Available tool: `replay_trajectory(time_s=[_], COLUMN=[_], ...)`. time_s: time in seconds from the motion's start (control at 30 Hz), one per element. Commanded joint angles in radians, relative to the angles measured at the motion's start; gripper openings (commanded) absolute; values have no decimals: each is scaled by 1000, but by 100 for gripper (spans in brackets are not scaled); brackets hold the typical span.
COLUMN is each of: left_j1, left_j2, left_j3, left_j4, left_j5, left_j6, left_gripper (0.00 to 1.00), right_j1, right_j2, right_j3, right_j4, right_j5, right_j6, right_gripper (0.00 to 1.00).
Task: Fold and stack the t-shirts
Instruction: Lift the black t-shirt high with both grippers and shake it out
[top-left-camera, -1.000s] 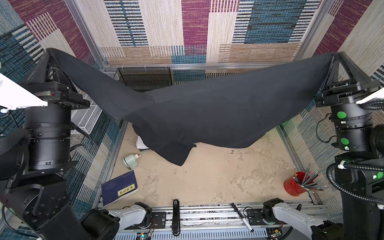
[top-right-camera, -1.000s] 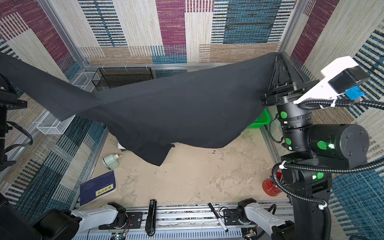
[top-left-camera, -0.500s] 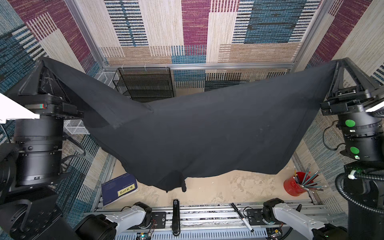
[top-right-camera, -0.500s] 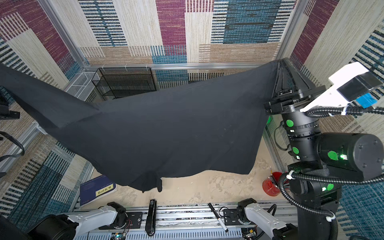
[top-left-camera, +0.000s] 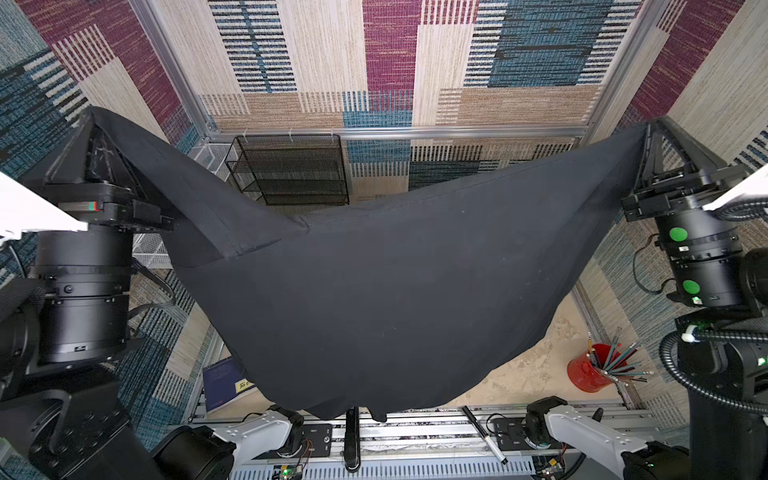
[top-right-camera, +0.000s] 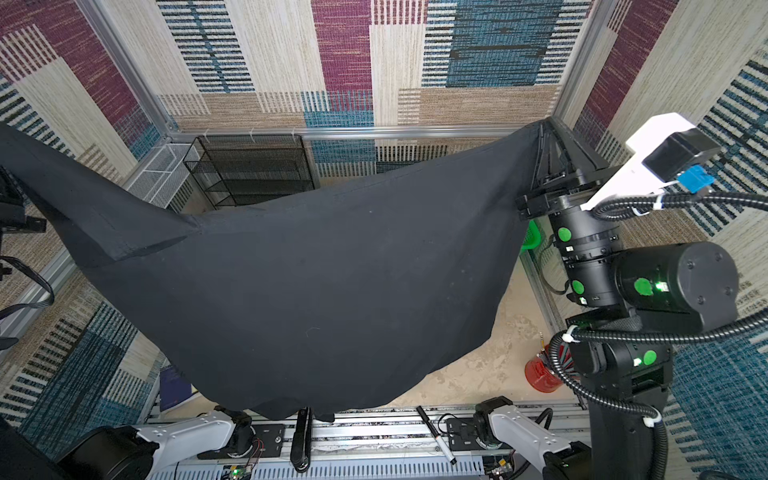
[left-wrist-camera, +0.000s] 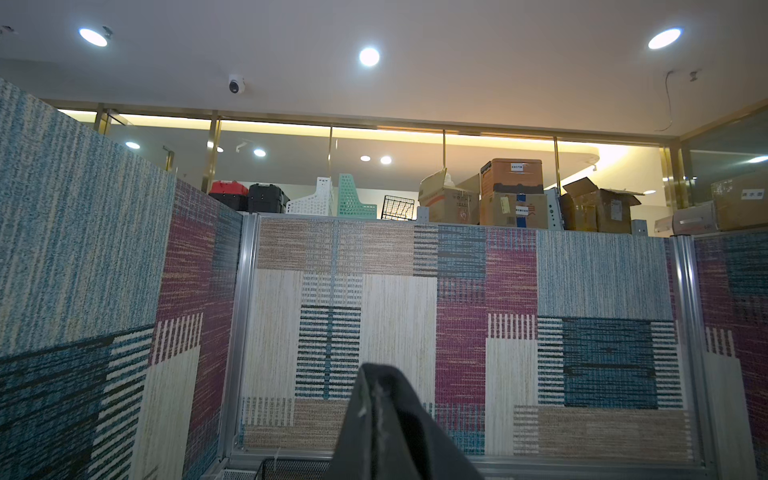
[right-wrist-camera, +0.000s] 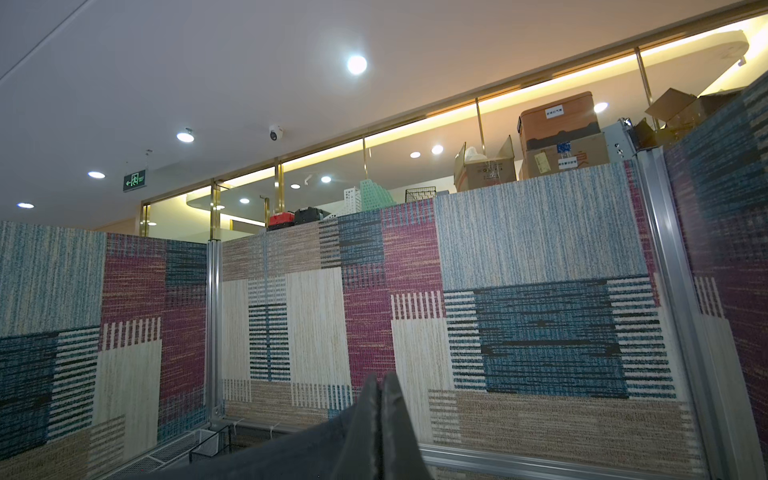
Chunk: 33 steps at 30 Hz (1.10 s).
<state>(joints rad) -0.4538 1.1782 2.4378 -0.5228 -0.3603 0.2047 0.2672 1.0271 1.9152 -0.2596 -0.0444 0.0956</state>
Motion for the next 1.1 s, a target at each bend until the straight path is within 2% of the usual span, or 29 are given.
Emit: replay_trajectory(time_s=[0.0, 0.33, 0.67, 0.93, 1.07], left_j1=[0, 0, 0, 0, -1], left_j2=[-9, -48, -60, -60, -65], left_j3=[-11, 19, -44, 31, 20], left_j4=[25, 1, -8, -11, 40], left_j5=[-3, 74, 55, 86, 80], left_j6=[-6, -33, -32, -31, 8], left_gripper=[0, 0, 0, 0, 0], right_j1=[-1, 0, 0, 0, 0], right_j2=[-6, -57, -66, -70, -56], right_j3=[12, 39, 5, 74, 80], right_j4=[27, 6, -18, -49, -28], right_j5=[-12, -62, -61, -90, -50], right_j6=[1, 14, 18, 23, 1], right_gripper=[0, 0, 0, 0, 0])
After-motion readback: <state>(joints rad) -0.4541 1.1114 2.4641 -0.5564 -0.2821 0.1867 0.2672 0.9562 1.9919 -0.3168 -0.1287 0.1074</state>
